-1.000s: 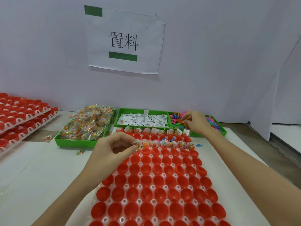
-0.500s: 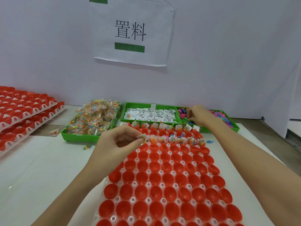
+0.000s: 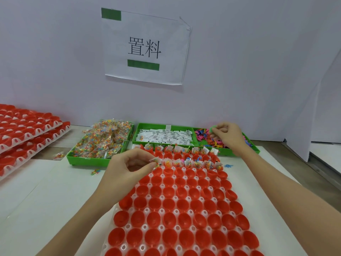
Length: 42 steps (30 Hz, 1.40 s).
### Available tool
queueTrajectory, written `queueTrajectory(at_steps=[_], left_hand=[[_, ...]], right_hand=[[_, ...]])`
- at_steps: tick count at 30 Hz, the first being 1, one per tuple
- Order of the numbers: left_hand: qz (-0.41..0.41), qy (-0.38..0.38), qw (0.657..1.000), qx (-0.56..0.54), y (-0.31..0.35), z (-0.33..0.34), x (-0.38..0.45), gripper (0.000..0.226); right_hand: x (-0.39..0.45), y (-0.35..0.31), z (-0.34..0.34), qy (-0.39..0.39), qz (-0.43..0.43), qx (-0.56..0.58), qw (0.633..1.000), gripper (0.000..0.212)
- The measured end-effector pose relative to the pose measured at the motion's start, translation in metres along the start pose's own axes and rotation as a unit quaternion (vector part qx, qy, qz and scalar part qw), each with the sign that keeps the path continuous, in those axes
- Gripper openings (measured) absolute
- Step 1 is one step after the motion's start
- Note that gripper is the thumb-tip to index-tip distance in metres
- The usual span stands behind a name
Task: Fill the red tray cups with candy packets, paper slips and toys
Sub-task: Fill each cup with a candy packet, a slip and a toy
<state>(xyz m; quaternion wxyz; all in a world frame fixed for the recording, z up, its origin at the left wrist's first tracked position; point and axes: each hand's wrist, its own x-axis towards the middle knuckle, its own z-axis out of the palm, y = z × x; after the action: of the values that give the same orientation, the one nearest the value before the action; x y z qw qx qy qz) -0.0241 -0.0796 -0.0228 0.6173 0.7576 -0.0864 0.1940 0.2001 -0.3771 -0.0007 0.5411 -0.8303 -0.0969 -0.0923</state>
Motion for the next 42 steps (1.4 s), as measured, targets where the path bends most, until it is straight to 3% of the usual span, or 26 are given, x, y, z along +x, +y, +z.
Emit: queueTrajectory(at_steps=[4,7,14,20,28,31,34,38,42], left_hand=[[-0.004,0.004,1.000,0.005,0.002,-0.001,0.000,0.019],[-0.008,0.005,1.000,0.004,0.004,-0.003,0.000,0.019],[-0.001,0.031,1.000,0.003,0.006,-0.014,0.003,0.024],[0.005,0.016,1.000,0.024,0.002,-0.020,0.004,0.016],[-0.013,0.026,0.999,0.014,0.000,-0.021,0.006,0.015],[-0.016,0.024,0.999,0.016,0.000,-0.020,0.005,0.016],[-0.027,0.029,0.999,0.010,-0.002,-0.021,0.006,0.014],[-0.034,0.044,0.998,0.011,-0.005,-0.023,0.007,0.013],[-0.034,0.046,0.998,0.014,-0.008,-0.024,0.009,0.013]], right_hand=[[-0.028,-0.024,0.004,-0.053,0.013,0.174,0.983,0.019],[-0.054,-0.045,0.015,-0.099,0.015,0.221,0.970,0.023],[-0.110,-0.085,0.066,-0.234,-0.033,0.129,0.963,0.017],[-0.128,-0.098,0.100,-0.249,-0.092,0.052,0.963,0.012],[-0.129,-0.099,0.102,-0.257,-0.114,0.044,0.959,0.008],[-0.121,-0.096,0.102,-0.228,-0.127,0.003,0.965,0.004],[-0.089,-0.085,0.091,-0.129,-0.136,-0.089,0.978,0.002],[-0.022,-0.054,0.053,-0.024,-0.069,-0.202,0.977,0.008],[0.018,-0.012,0.024,-0.033,-0.022,-0.311,0.949,0.015]])
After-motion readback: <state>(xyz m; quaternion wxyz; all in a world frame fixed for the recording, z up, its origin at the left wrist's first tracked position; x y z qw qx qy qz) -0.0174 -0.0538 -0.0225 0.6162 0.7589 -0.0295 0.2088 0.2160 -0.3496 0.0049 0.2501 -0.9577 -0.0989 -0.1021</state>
